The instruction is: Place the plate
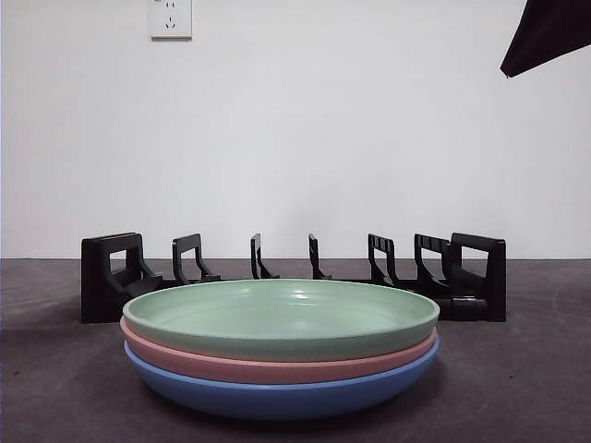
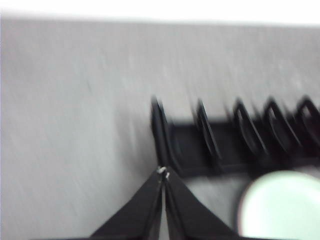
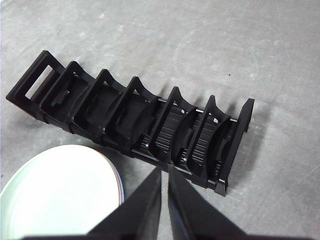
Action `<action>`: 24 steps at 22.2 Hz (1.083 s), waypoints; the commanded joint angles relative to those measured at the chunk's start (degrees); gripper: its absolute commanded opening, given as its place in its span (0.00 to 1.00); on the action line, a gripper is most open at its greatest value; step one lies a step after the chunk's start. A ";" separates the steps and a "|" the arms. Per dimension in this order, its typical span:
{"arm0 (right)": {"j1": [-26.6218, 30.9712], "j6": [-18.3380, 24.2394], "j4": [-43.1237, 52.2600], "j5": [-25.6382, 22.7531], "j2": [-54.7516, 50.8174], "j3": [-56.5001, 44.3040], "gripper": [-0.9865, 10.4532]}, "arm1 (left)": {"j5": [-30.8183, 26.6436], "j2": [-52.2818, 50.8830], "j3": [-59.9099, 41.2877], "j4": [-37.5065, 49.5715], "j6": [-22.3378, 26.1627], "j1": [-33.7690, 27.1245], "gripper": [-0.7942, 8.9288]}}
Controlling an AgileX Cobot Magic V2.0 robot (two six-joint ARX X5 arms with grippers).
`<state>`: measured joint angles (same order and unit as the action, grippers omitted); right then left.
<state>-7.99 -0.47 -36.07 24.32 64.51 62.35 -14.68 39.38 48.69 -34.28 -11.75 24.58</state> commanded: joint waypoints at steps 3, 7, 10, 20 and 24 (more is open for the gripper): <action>-0.11 -0.57 0.55 0.09 0.17 1.09 0.10 | 14.45 -13.70 -16.90 14.12 12.61 -11.23 0.09; -0.11 -0.57 0.55 0.09 0.17 1.09 0.10 | 14.58 -27.80 -32.74 22.91 11.39 -20.59 0.09; -0.11 -0.57 0.55 0.09 0.17 1.09 0.10 | 14.51 -31.54 -40.13 28.17 8.92 -23.21 0.09; -0.11 -0.57 0.59 0.04 0.17 1.09 0.10 | 14.64 -39.21 -47.98 27.41 7.61 -25.38 0.09; -0.11 -0.57 0.61 0.02 0.17 1.09 0.10 | 14.64 -39.19 -47.95 27.85 7.63 -25.38 0.09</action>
<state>-7.94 -0.47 -35.90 24.29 64.40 62.35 -0.03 0.25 1.85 -7.11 -3.90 -0.73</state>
